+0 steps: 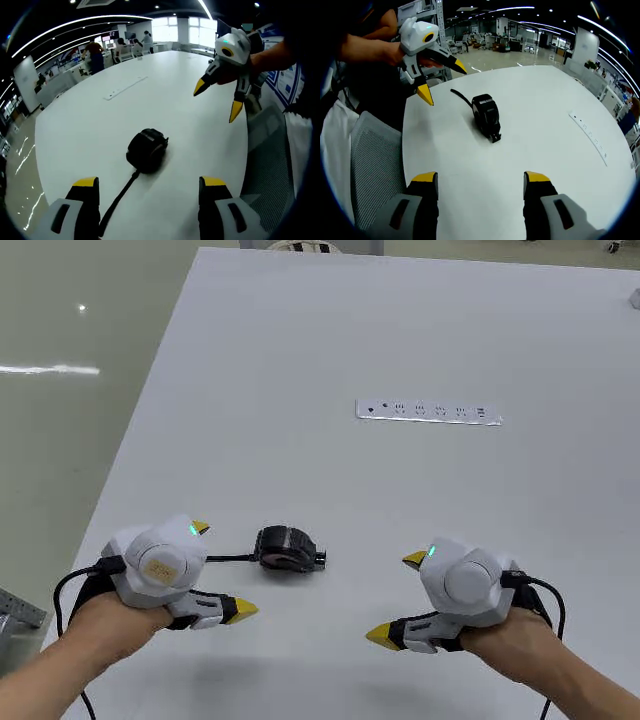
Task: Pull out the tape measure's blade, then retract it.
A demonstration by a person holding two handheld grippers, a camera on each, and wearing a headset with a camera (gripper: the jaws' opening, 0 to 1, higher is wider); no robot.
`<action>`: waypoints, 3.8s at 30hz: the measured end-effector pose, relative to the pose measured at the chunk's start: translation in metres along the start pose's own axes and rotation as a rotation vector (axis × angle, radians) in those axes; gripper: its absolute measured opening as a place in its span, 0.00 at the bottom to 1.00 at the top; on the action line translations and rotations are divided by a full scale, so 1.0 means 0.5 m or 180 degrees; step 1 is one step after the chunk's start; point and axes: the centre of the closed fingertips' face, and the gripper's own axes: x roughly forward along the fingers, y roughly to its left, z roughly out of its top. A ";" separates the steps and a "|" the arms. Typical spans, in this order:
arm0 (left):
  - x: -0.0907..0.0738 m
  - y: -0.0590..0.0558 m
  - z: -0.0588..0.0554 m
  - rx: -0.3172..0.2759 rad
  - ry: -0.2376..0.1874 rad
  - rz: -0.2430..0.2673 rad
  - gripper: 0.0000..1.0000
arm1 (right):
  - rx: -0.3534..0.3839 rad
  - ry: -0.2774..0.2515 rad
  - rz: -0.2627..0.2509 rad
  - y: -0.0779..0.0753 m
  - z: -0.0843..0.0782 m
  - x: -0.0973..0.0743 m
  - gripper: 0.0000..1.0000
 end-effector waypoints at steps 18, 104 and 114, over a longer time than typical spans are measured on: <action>0.037 -0.007 0.024 0.0394 0.0084 -0.0170 0.75 | -0.0269 0.0020 0.0090 -0.016 0.012 0.038 0.66; 0.211 -0.008 0.046 0.1354 0.0375 -0.0905 0.49 | -0.1028 0.0135 0.0602 -0.063 0.050 0.259 0.38; 0.220 -0.012 0.043 0.1438 0.0395 -0.0948 0.44 | -0.1041 0.0099 0.0644 -0.064 0.053 0.268 0.34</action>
